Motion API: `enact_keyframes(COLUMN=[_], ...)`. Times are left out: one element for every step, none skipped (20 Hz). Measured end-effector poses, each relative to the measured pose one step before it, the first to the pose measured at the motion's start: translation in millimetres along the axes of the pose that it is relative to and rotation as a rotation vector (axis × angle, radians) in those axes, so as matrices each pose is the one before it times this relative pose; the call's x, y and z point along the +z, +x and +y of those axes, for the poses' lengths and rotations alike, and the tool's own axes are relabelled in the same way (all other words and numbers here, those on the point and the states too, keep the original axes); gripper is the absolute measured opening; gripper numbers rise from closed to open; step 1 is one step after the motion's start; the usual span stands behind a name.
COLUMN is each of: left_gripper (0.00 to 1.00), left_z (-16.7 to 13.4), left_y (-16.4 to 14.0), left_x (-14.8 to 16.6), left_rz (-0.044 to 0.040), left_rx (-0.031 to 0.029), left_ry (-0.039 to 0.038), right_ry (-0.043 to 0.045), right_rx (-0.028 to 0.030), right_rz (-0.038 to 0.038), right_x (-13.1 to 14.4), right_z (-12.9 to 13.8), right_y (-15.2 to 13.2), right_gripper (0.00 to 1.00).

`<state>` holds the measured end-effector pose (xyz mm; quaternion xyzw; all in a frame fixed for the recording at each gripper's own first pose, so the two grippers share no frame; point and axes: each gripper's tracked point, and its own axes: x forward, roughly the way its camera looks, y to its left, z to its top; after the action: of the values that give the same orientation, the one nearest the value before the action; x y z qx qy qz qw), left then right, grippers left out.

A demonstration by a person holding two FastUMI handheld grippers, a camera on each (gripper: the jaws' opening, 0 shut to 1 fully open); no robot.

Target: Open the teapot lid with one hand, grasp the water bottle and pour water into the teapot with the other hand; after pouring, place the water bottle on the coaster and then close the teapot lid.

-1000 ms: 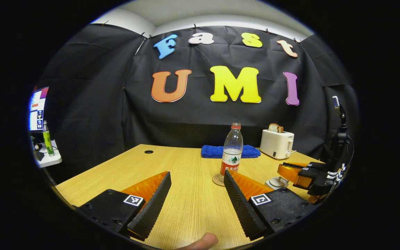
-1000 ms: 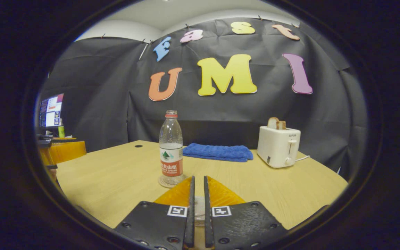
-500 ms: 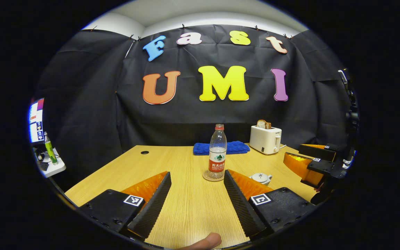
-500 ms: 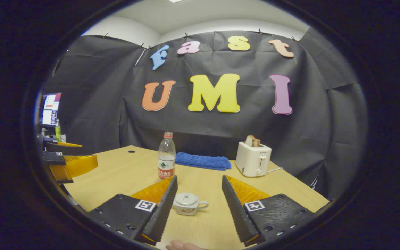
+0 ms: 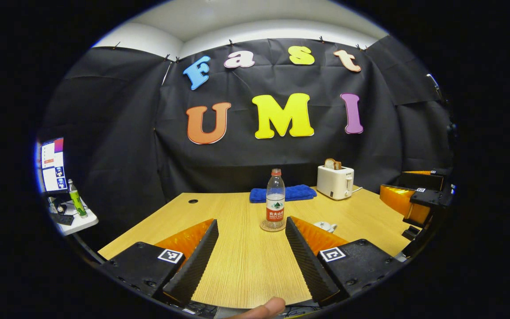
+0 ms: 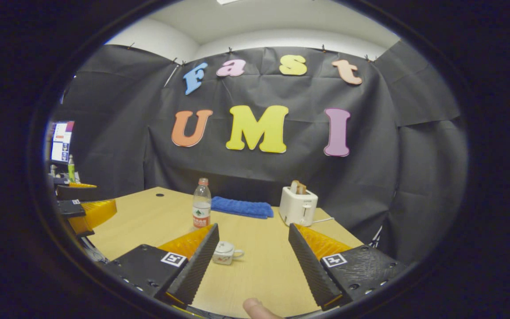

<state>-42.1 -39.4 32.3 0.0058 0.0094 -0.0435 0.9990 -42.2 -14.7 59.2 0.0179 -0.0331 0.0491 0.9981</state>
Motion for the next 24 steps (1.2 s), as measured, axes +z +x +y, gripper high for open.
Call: enact_keyframes(left_gripper=[0.96, 0.96, 0.96, 0.96, 0.96, 0.96, 0.96, 0.96, 0.96, 0.96, 0.96, 0.96, 0.96, 0.96, 0.96, 0.96, 0.96, 0.96, 0.96, 0.96, 0.96, 0.96, 0.96, 0.96], left_z=[2.17, 1.32, -0.99, 0.44, 1.12, 1.79, 0.94, -1.6, -1.94, -0.3, 0.4, 1.0, 0.58, -0.26, 0.68, -0.55, -2.68, -1.1, 1.52, 0.96, 1.13, 0.51, 0.51, 0.8], left_y=[-4.04, -2.36, -1.51, -1.05, 1.12, 0.23, 1.11, 0.98, 2.35, 1.73, 3.49, 2.88, 1.51, 2.03, 0.06, -0.71, 0.78, -1.25, -1.35, -0.71, -0.13, 1.0, -0.8, 2.24], left_x=[3.75, 4.11, 1.06, 0.63, 0.05, 1.12, -0.77, -1.16, -2.67, -2.88, -2.56, -3.22, -3.07, -1.27, -1.64, 0.71, 0.35, 1.25, 0.13, 0.99, 1.57, 0.75, 0.04, -0.45], left_rz=[-0.01112, -0.01023, -0.00437, -0.00185, -0.00279, -0.00335, -0.00087, 0.00007, 0.00601, 0.00705, 0.00375, 0.00627, 0.0076, 0.00296, 0.00269, 0.00031, -0.00243, -0.00401, -0.00261, -0.00297, -0.00257, -0.00226, -0.00014, 0.00061], left_rx=[0.00439, -0.00046, -0.00706, -0.00133, 0.00622, 0.00825, 0.00716, 0.00337, 0.00058, 0.00482, 0.00754, 0.00835, 0.00711, 0.00555, 0.00598, 0.00034, -0.00634, -0.00358, 0.00003, 0.00008, -0.00039, 0.00097, 0.00085, 0.00262], left_ry=[-0.01391, -0.01096, -0.00272, 0.00339, 0.0058, 0.00778, 0.00374, 0.00159, 0.00302, 0.00123, 0.0026, 0.00402, 0.00505, 0.00676, 0.00526, 0.0021, -0.00001, -0.00125, -0.00063, -0.00109, -0.00233, -0.00323, -0.00202, -0.0006], right_ry=[0.01962, 0.0191, 0.01359, 0.01026, 0.01387, 0.0136, 0.01479, 0.00862, -0.00323, -0.00869, -0.01176, -0.01473, -0.01464, -0.01063, -0.00746, -0.00514, -0.00509, -0.00515, -0.00559, -0.00512, -0.0047, -0.00615, -0.00298, -0.00161], right_rx=[-0.00561, 0.00422, 0.01056, 0.00671, 0.00163, 0.00347, 0.00733, 0.0134, 0.0107, 0.00687, 0.00206, -0.0065, -0.01354, -0.00284, 0.00285, 0.00494, 0.00294, -0.00071, -0.00138, -0.00007, 0.00172, 0.00442, 0.00781, 0.0054], right_rz=[0.0004, 0.00116, 0.00478, 0.01195, 0.01109, 0.00534, -0.00064, -0.00036, 0.01602, 0.01351, -0.0071, 0.00053, 0.00204, -0.0033, 0.00058, 0.00109, -0.00244, -0.00294, -0.00214, -0.00281, -0.00264, 0.00238, 0.00595, 0.00412], right_x=[-1.23, -1.89, -3.08, -5.26, -6.28, -4.22, -3.88, -3.26, -5.4, -5.55, 2.42, 1.32, -3.01, 0.41, -0.13, -0.4, -0.01, 0.83, 0.43, -0.02, 0.58, -2.16, -2.2, -0.95], right_z=[-2.57, -1.97, 0.22, -1.23, -3.35, -1.27, 0.71, 1.76, 2.27, 0.29, -0.89, -1.49, -3.27, -0.18, 3.14, 1.9, 0.81, 0.07, 0.32, 0.91, 1.26, 1.92, 2.0, 1.63], right_y=[-5.28, -3.37, -1.6, 0.5, 1.23, 2.01, 1.8, 3.29, 3.71, 2.07, 1.87, 1.34, 1.9, -0.25, -1.28, -0.49, -0.19, -0.02, -0.76, -0.34, 0.57, 0.35, 0.85, 0.7], right_gripper=[0.95, 0.97, 0.95, 0.97, 0.95, 0.95, 0.95, 0.95, 0.95, 0.95, 0.95, 0.95, 0.95, 0.95, 0.97, 0.95, 0.97, 0.95, 0.95, 0.98, 0.95, 0.95, 0.97, 0.95])
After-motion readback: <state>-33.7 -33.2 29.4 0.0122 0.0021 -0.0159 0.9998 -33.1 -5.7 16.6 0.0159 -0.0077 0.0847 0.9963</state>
